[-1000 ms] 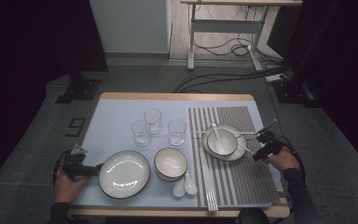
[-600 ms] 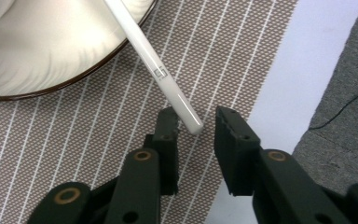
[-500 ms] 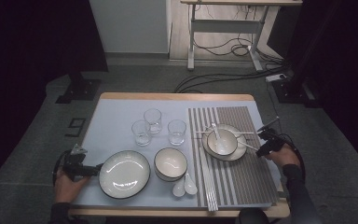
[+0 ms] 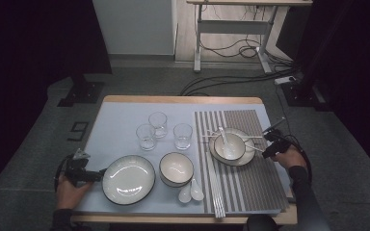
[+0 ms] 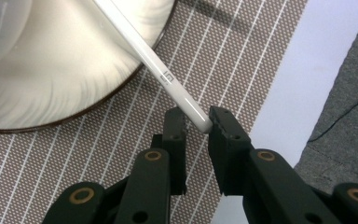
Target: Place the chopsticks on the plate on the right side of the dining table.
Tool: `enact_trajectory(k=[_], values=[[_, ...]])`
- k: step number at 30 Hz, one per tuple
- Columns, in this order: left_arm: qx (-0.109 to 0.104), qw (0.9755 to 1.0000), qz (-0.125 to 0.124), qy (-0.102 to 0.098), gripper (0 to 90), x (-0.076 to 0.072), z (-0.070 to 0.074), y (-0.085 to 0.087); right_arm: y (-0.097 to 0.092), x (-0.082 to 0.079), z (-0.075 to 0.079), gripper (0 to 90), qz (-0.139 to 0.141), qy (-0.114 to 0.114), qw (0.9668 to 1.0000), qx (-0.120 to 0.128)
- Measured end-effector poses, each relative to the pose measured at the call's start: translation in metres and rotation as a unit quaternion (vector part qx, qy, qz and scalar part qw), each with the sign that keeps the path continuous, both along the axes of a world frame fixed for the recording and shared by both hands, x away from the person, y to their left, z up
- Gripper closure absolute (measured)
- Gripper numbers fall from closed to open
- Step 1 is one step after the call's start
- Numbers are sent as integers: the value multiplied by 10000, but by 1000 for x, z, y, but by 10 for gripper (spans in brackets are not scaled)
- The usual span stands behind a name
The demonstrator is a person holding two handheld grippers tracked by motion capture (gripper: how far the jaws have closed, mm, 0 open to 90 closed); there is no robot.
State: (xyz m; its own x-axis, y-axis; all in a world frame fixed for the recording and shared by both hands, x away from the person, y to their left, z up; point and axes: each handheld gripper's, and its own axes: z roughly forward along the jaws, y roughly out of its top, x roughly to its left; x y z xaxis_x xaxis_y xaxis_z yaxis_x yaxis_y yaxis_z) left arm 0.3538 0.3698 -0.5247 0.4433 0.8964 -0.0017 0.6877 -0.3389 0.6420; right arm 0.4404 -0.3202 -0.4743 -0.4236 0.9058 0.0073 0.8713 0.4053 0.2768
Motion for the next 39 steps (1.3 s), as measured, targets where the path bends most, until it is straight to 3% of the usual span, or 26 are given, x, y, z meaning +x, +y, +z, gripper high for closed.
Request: enact_trajectory(k=[5, 20, 39], values=[[-2, 10000, 0, 2, 0, 0, 0, 0, 0, 5, -1, 691, -51, -36, 10000, -72], [-2, 10000, 0, 1, 0, 0, 0, 0, -5, 15, -2, 707, -215, -156, 9995, -195], [-3, 10000, -1, 3, 0, 0, 0, 0, 0, 25, -1, 704, -124, -277, 9992, -251]])
